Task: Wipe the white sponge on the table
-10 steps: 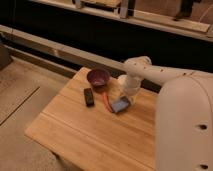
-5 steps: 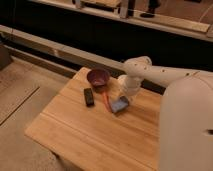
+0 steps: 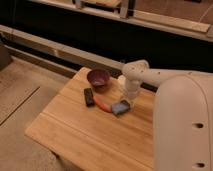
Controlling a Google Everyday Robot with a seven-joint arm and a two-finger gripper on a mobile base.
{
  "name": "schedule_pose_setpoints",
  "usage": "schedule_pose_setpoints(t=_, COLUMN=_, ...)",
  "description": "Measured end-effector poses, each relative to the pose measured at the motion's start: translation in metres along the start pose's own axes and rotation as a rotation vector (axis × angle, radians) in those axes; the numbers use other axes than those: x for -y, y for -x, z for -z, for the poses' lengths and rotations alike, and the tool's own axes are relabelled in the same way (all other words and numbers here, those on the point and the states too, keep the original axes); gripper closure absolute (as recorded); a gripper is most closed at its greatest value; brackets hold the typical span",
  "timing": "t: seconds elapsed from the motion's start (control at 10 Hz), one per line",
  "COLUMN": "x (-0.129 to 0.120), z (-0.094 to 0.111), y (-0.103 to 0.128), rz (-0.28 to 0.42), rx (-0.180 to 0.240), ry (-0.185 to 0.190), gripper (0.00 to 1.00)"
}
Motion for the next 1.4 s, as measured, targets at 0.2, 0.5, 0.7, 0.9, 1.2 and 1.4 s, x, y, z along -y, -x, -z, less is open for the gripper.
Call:
schedule_pose_setpoints(t=0.2, x=-0.007, z=0.007, y=-0.001, rz=0.013, rx=0.031, ry=0.002, gripper=1.0)
schedule_pose_setpoints(t=0.5, x=0.007, z=0.009, y=0.005, rz=-0.011, rx=0.053, ry=-0.025, gripper=1.0)
schedule_pose_setpoints(t=0.7, x=0.025, z=0.004, y=0.013, rz=-0.053, rx=0.048, ry=-0.048, gripper=1.0)
schedule_pose_setpoints(t=0.9, x=0.039, z=0.002, y=0.024, rz=-0.099, rx=0.045, ry=-0.045, gripper=1.0)
schedule_pose_setpoints(t=1.2, x=0.046, z=0.006, y=0.043, rz=-0.131, rx=0.063, ry=-0.035, gripper=1.0)
schedule_pose_setpoints(t=1.4, x=0.03, z=0.02, y=0.05, rz=-0.101, rx=0.099, ry=-0.026, gripper=1.0)
